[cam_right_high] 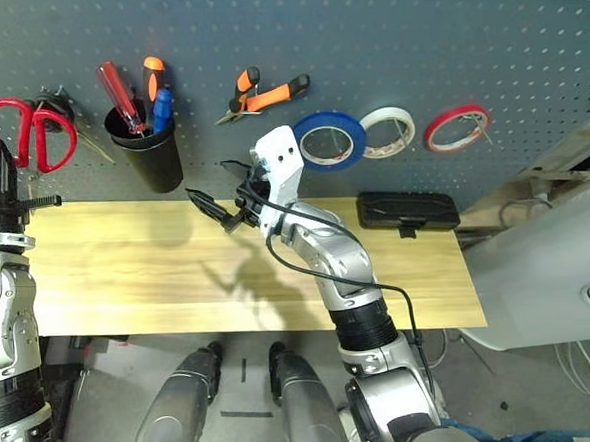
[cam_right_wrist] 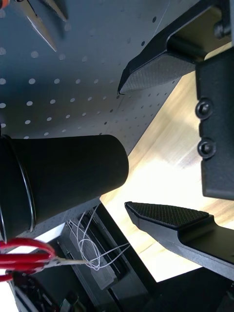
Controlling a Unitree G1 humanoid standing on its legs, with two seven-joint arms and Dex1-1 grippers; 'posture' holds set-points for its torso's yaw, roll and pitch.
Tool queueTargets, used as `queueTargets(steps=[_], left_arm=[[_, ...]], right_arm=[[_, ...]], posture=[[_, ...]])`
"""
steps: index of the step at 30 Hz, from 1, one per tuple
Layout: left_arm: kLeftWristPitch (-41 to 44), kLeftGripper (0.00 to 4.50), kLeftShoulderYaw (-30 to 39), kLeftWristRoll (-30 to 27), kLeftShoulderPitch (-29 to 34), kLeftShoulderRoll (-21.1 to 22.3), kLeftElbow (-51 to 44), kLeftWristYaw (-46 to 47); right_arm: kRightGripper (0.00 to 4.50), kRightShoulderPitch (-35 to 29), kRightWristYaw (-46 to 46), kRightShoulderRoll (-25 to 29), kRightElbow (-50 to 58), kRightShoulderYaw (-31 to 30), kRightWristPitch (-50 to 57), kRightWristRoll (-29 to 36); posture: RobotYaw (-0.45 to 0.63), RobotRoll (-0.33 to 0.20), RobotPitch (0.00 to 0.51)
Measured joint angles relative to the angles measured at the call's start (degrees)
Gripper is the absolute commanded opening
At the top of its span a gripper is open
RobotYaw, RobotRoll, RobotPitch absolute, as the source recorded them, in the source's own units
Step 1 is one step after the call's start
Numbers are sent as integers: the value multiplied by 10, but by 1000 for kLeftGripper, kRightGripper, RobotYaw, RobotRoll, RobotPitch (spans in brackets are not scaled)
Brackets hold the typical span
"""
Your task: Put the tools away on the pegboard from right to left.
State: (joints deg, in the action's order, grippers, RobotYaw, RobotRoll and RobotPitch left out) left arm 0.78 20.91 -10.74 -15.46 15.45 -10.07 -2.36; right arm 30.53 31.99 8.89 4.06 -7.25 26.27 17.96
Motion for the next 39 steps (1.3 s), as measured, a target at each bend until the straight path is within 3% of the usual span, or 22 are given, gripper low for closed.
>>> queueTargets(steps=[15, 19, 29, 39], left_arm=[[50, 17, -21, 4, -67, 14, 89, 2], [77, 1143, -25, 4, -77, 19, 109, 0], [74, 4483, -98, 40, -50, 18, 152, -43], [86, 4483, -177, 56, -29, -11, 205, -102]], right_arm=[[4500, -5, -14, 1, -1, 1, 0, -2], [4500, -7, -23, 2, -4, 1, -1, -6], [4500, -46, -73, -2, -95, 38, -49, -31], [4500, -90, -128, -3, -236, 74, -144, -70]], posture=[[77, 0, 256], [75, 0, 256], [79, 0, 245], [66, 0, 249]])
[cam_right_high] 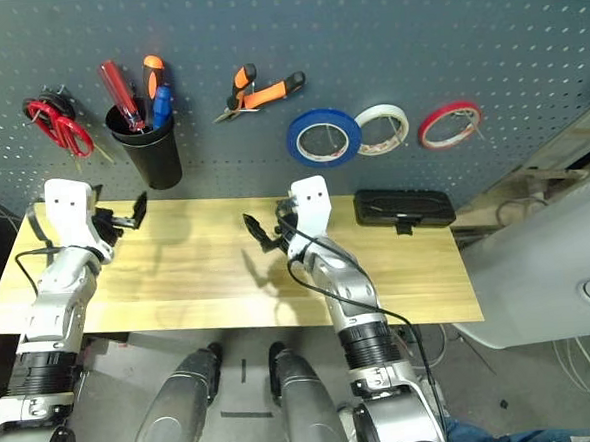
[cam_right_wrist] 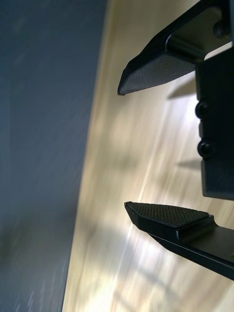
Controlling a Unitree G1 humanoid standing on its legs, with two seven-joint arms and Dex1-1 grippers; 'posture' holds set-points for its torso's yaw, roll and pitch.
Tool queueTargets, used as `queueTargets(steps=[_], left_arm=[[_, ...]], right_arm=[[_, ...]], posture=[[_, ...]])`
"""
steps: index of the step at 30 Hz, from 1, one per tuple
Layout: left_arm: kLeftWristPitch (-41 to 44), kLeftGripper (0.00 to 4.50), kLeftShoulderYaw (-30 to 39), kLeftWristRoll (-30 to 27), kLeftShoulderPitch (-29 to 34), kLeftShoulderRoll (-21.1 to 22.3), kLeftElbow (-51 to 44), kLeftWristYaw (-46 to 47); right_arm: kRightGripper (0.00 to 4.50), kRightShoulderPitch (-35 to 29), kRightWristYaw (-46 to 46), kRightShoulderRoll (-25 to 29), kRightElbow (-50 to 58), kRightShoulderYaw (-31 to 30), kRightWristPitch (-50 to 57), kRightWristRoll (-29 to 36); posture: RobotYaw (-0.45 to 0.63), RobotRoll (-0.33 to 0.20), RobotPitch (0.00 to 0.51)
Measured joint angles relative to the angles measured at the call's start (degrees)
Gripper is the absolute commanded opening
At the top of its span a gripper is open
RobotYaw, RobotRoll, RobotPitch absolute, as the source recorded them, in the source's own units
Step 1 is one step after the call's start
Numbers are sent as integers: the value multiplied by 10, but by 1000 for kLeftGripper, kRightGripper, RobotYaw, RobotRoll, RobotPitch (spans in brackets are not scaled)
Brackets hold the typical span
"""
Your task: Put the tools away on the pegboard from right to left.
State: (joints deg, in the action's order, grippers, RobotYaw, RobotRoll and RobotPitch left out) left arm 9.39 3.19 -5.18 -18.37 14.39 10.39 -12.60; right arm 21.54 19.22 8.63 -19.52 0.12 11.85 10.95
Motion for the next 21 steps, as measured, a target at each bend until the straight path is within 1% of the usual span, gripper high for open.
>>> queueTargets(steps=[5, 13, 17, 21], left_arm=[[-11, 4483, -6, 6, -1, -19, 50, -5], [-54, 4483, 1, 12, -9, -38, 138, 22], [-73, 4483, 14, 12, -34, -44, 189, 53], [-96, 4483, 23, 12, -70, -54, 237, 72]], right_arm=[[4500, -1, -30, 9, -43, 27, -36, -8], [4500, 12, -48, 57, -101, 72, -61, -8], [4500, 18, -37, 87, -112, 86, -62, -8], [4500, 27, -14, 111, -124, 87, -68, -8]], posture=[[41, 0, 255], [-35, 0, 262], [-55, 0, 260], [-72, 0, 244]])
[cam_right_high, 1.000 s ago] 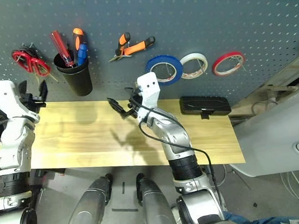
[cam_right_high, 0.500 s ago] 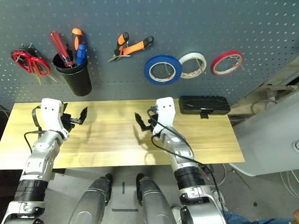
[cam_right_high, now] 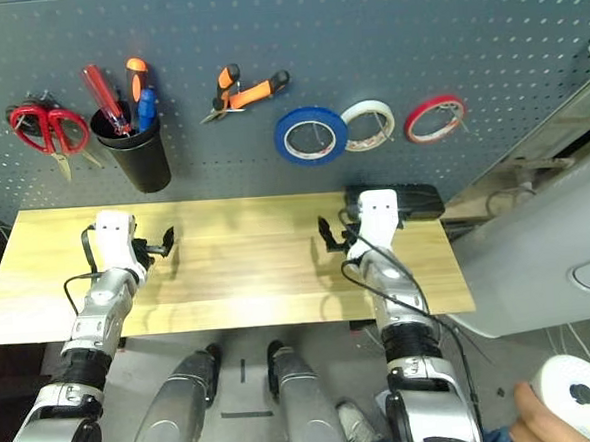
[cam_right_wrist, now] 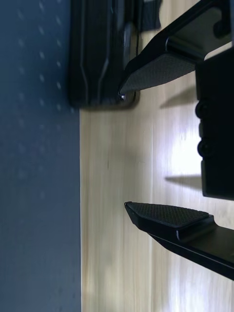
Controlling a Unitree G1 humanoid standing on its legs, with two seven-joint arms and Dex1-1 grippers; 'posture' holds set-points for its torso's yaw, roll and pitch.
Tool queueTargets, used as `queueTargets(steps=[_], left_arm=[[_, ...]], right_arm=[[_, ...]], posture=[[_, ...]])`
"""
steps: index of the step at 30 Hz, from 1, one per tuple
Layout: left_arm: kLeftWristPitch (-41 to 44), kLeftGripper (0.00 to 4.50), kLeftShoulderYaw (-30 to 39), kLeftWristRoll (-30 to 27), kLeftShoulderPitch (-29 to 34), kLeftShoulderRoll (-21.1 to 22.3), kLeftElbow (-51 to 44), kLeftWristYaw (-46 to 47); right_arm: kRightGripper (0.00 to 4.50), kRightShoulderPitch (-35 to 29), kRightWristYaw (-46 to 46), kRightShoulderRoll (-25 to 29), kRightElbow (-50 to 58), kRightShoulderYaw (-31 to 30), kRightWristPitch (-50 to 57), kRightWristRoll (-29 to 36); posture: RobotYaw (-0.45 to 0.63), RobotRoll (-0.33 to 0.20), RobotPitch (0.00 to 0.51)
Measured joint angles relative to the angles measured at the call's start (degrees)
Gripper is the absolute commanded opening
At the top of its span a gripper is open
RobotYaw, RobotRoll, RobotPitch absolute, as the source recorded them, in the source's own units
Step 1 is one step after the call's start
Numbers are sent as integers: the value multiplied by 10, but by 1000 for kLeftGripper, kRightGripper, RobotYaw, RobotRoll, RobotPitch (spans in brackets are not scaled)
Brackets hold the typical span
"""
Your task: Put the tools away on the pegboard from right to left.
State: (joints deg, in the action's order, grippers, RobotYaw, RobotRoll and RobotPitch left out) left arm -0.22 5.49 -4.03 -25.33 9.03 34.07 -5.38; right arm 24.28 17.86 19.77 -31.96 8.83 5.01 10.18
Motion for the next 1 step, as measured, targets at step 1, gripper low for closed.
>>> queueTargets(steps=[1], left_arm=[[-6, 4483, -1, 0, -7, -3, 12, 0]], right_arm=[[4500, 2, 6, 3, -3, 0, -1, 0]], posture=[[-75, 0, 241]])
